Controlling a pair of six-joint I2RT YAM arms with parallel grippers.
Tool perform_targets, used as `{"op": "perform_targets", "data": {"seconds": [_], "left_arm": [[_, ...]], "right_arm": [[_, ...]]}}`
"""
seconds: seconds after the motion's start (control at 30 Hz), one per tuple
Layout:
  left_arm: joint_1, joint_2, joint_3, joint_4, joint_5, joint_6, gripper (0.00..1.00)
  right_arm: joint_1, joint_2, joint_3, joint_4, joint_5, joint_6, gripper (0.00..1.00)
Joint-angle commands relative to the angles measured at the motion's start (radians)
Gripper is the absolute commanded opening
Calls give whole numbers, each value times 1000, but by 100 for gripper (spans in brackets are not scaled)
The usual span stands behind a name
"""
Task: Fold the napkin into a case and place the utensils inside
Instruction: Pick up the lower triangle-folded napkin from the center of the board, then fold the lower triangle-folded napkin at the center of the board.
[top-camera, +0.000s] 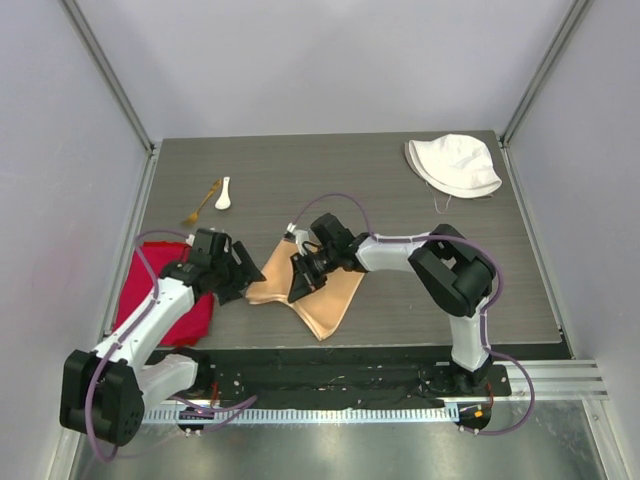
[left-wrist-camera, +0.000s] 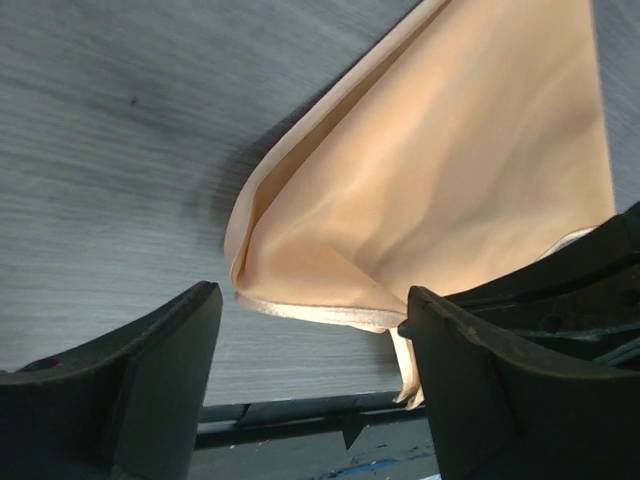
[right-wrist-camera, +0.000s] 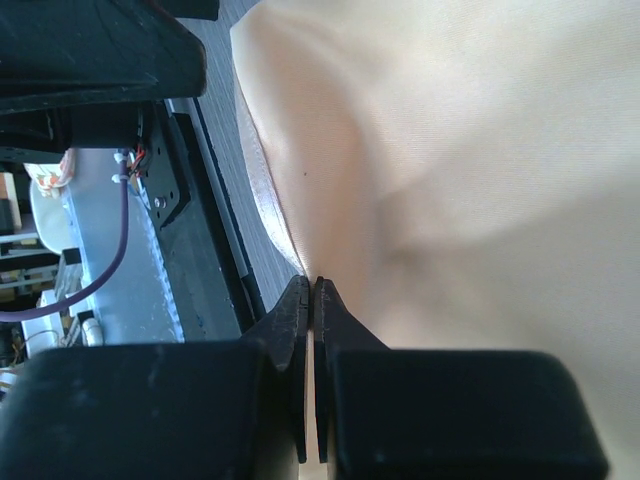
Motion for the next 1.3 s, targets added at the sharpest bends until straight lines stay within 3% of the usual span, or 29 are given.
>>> {"op": "perform_targets", "data": {"seconds": [0.0, 0.13, 0.27, 0.47, 0.53, 0.57, 0.6, 0.83, 1.13, 1.27], "left_arm": [[4, -39, -11, 172, 68, 20, 73], [6, -94, -78, 269, 150, 21, 71], [3, -48, -71, 245, 157, -18, 75], [-17, 9, 3, 231, 226, -71, 62], [-42, -25, -4, 242, 197, -124, 68], [-46, -28, -14, 274, 194, -147, 81], [-48, -25, -20, 271, 189, -167, 85], [-79, 85, -11, 334, 157, -376, 85], [-120, 208, -29, 419, 144, -470, 72], [-126, 250, -11, 421, 134, -450, 59]], "right_arm": [[-38, -15, 25, 40, -58, 31, 1], [-62, -1, 25, 56, -60, 67, 1], [-81, 17, 14, 105, -73, 113, 1], [-117, 34, -27, 235, -115, 219, 1], [-121, 30, -39, 255, -112, 241, 1], [-121, 27, -46, 269, -110, 257, 1], [-118, 24, -52, 302, -109, 271, 1], [-95, 13, -99, 396, -43, 349, 1], [-78, 1, -131, 490, -6, 427, 1], [-75, -1, -138, 523, -7, 452, 1]]}}
